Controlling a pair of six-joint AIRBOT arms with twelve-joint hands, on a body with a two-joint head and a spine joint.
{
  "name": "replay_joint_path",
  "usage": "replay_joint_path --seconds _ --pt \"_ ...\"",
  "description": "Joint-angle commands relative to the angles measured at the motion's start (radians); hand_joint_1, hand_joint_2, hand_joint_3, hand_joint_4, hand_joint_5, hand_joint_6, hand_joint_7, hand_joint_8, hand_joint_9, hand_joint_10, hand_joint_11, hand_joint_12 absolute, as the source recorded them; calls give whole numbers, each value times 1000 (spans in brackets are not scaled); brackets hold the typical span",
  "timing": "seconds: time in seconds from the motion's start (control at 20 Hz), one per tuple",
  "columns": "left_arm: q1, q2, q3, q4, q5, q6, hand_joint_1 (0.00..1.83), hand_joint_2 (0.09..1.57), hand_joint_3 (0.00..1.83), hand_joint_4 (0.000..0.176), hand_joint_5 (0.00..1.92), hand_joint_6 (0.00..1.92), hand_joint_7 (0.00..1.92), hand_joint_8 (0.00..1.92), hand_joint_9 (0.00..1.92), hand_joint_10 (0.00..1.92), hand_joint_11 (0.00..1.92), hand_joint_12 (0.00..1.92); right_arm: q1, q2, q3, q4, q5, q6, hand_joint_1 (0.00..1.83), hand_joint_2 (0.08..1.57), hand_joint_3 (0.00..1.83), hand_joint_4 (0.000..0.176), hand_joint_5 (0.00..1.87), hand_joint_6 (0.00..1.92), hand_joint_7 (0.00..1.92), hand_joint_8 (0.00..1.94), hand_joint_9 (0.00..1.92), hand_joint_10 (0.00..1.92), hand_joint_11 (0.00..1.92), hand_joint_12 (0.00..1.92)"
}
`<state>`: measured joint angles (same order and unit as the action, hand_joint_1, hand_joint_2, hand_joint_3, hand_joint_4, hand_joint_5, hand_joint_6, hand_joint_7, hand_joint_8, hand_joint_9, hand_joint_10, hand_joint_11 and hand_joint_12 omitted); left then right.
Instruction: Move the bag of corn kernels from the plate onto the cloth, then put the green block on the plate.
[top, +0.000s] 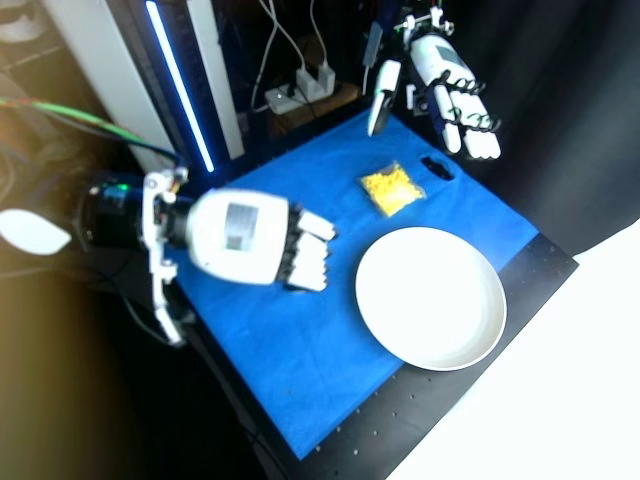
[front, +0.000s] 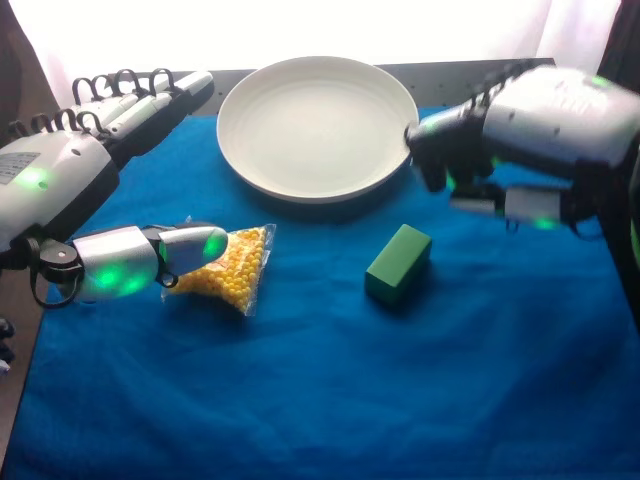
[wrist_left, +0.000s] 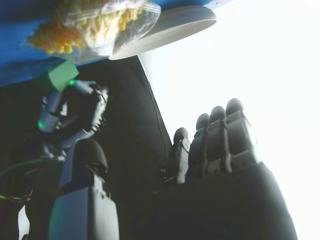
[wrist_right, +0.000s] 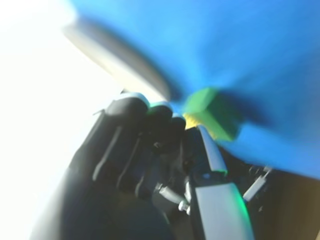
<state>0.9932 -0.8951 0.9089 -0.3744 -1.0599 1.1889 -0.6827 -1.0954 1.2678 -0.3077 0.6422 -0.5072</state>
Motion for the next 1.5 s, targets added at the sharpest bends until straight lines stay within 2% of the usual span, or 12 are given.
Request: replay_joint_path --seconds 0.0,0.05,0.25,0.3,0.45,0.55,0.6,0.7,0.8,0.95,1.1,1.45 --pt "-4 -7 1 9 -123 -1 358 1132 23 176 0 0 0 0 0 0 0 0 30 -5 11 21 103 3 1176 1285 7 0 600 1388 778 1589 898 1728 942 1918" --pt "-3 -10 4 7 -120 -1 350 1162 30 173 0 0 0 0 0 0 0 0 49 -11 23 21 99 3 1162 1322 13 0 567 1361 695 1777 968 1909 1090 1921" --pt "-1 -15 8 2 -117 -1 352 1189 21 145 0 0 0 0 0 0 0 0 94 -18 37 15 89 5 1288 1292 3 0 567 1396 694 1580 702 1745 723 1921" --pt "-1 -15 8 2 -119 -1 349 1178 14 152 0 0 0 0 0 0 0 0 95 -18 36 14 89 5 1178 1299 7 0 578 1437 730 1609 736 1770 764 1921" --pt "2 -13 6 1 -126 -2 338 1180 10 132 0 0 0 0 0 0 0 0 95 -18 16 -19 89 32 1189 1277 0 0 560 1452 829 1466 831 1676 833 1921" --pt "10 -9 2 -5 -138 -2 322 1175 6 155 0 0 0 0 0 0 0 0 94 -13 4 -117 89 120 1080 1177 0 0 165 1099 374 1015 243 1473 156 1921" --pt "15 -6 0 -10 -144 -2 340 1172 4 172 0 0 0 0 0 0 0 0 90 -6 -4 -152 89 151 1063 1132 0 0 32 839 196 772 74 1243 30 1832" --pt "26 -3 -4 -19 -155 -3 353 1176 4 158 0 0 0 0 0 0 0 0 78 5 -26 -194 89 155 1110 1039 0 0 56 443 211 315 7 864 0 1628" --pt "30 0 -5 -25 -161 -3 332 1175 2 159 0 0 0 0 0 0 0 0 63 8 -40 -218 89 155 1132 1017 0 0 168 208 302 100 14 821 0 1714" --pt "32 1 -6 -31 -169 -3 344 1179 3 144 0 0 0 0 0 0 0 0 55 1 -46 -248 72 158 1097 1011 0 0 286 95 318 22 15 844 0 1739" --pt "34 2 -8 -33 -174 -3 336 1180 3 165 0 0 0 0 0 0 0 0 55 -17 -46 -299 38 184 1057 1031 5 0 283 79 345 21 52 883 0 1689" --pt "54 6 -13 -53 -194 -3 321 1174 0 176 0 0 0 0 0 0 0 0 36 -31 -37 -400 6 270 996 1100 5 0 319 35 424 5 104 663 0 1426"
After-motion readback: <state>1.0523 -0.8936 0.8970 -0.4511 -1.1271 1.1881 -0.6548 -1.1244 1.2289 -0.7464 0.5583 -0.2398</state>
